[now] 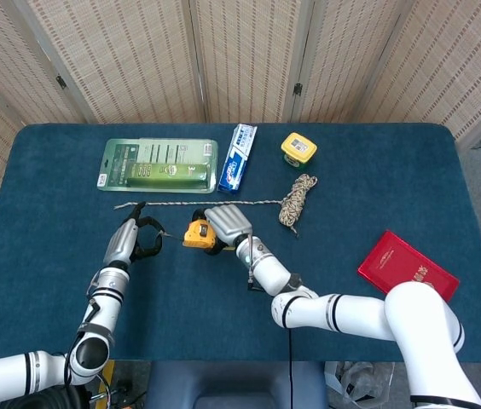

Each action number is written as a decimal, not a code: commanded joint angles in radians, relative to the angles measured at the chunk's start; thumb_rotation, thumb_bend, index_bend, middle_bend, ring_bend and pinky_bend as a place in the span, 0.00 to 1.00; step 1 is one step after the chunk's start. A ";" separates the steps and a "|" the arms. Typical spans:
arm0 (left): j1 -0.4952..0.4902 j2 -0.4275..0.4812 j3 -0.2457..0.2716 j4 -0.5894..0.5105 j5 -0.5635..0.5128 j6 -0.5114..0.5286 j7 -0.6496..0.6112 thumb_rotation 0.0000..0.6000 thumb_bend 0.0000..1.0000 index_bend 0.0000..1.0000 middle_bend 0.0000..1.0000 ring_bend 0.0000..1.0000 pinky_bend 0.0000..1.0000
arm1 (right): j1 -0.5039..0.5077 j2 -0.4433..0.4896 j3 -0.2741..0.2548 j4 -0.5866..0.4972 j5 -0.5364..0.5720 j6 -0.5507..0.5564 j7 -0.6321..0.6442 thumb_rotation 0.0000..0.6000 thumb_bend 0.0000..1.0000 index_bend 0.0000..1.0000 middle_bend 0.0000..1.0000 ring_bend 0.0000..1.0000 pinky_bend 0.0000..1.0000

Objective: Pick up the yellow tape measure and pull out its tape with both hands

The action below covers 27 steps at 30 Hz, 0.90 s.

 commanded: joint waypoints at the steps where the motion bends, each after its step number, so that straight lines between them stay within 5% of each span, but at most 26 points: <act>1: 0.000 0.004 -0.005 -0.001 -0.007 -0.007 -0.013 1.00 0.57 0.53 0.00 0.00 0.00 | 0.002 -0.002 -0.001 0.003 0.002 -0.001 -0.003 1.00 0.27 0.59 0.53 0.44 0.31; 14: -0.002 -0.003 -0.004 0.021 -0.009 -0.007 -0.048 1.00 0.62 0.72 0.12 0.00 0.00 | 0.012 -0.007 -0.010 0.018 0.025 -0.005 -0.023 1.00 0.27 0.59 0.53 0.44 0.31; 27: 0.037 0.028 0.002 0.040 0.030 0.006 -0.099 1.00 0.64 0.75 0.15 0.00 0.00 | -0.025 0.074 -0.042 -0.051 0.009 0.017 -0.037 1.00 0.27 0.60 0.53 0.44 0.31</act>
